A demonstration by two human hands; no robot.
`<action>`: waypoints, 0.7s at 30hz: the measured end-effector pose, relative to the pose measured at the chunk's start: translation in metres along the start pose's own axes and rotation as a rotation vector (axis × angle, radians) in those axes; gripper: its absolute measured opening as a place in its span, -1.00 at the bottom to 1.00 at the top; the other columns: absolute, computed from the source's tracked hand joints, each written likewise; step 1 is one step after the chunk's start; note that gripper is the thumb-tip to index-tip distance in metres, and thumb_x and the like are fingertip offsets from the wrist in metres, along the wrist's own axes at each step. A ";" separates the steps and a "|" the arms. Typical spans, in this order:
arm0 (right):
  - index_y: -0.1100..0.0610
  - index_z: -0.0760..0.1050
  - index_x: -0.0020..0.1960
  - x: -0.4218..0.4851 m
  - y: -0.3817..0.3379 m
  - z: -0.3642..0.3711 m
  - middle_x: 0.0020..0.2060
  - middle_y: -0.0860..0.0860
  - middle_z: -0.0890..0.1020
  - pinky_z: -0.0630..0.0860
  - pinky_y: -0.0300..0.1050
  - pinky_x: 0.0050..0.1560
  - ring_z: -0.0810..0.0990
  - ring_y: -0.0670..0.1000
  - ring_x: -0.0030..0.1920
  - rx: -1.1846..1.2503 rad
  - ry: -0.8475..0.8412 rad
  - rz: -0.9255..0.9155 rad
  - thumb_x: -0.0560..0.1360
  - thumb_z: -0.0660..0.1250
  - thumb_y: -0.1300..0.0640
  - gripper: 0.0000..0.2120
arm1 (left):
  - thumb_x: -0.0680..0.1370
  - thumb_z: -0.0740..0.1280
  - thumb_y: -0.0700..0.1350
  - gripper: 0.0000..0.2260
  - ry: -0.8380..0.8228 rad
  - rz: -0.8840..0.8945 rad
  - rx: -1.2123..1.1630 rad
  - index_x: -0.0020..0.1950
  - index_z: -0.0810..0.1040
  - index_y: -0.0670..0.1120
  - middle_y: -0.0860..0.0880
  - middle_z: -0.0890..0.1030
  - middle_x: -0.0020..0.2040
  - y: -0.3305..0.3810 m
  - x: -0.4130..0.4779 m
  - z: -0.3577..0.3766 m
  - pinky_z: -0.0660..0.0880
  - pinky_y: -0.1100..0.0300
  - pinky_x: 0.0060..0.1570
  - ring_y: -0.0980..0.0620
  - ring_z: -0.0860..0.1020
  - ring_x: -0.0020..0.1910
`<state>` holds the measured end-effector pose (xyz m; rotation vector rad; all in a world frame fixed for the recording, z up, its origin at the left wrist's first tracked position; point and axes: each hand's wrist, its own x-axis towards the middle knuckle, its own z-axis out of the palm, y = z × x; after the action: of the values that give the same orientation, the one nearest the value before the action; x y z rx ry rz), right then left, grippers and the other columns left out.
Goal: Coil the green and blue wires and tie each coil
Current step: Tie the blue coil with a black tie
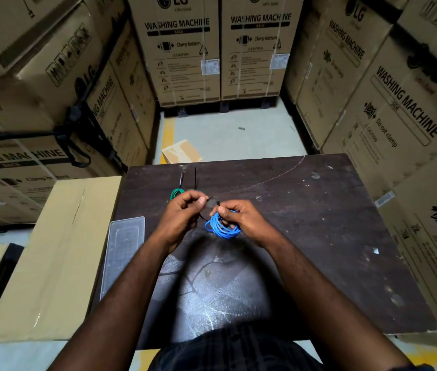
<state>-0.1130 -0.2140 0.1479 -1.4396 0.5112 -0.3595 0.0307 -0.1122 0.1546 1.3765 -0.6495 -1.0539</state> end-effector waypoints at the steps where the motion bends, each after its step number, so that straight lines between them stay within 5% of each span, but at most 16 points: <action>1: 0.30 0.55 -0.04 0.000 -0.001 0.000 -0.48 -0.10 0.55 0.30 -0.39 -0.43 0.39 -0.23 -0.48 0.004 -0.005 -0.003 0.57 0.21 0.31 -0.86 | 0.55 0.32 -0.15 -0.94 0.009 0.007 0.022 -0.07 0.58 -0.06 -0.16 0.34 -0.20 0.000 0.000 0.001 0.04 0.19 -0.45 0.11 0.17 -0.46; 14: 0.24 0.56 -0.08 0.000 -0.008 0.001 -0.48 -0.10 0.54 0.31 -0.39 -0.42 0.39 -0.23 -0.46 0.042 -0.052 -0.022 0.57 0.22 0.30 -0.85 | 0.58 0.28 -0.27 -0.86 0.088 0.080 0.193 -0.07 0.60 -0.08 0.13 0.56 -0.35 0.001 0.000 0.006 0.21 0.28 -0.46 0.20 0.29 -0.47; 21: 0.22 0.57 -0.08 0.000 -0.009 0.003 -0.48 -0.10 0.54 0.29 -0.37 -0.42 0.38 -0.22 -0.46 0.064 -0.077 -0.036 0.50 0.26 0.16 -0.84 | 0.57 0.27 -0.31 -0.89 0.085 0.120 0.215 0.01 0.58 -0.25 0.04 0.56 -0.26 0.003 0.000 0.008 0.31 0.44 -0.42 0.30 0.40 -0.46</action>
<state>-0.1113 -0.2124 0.1570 -1.3961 0.4084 -0.3445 0.0244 -0.1166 0.1589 1.5392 -0.7898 -0.8440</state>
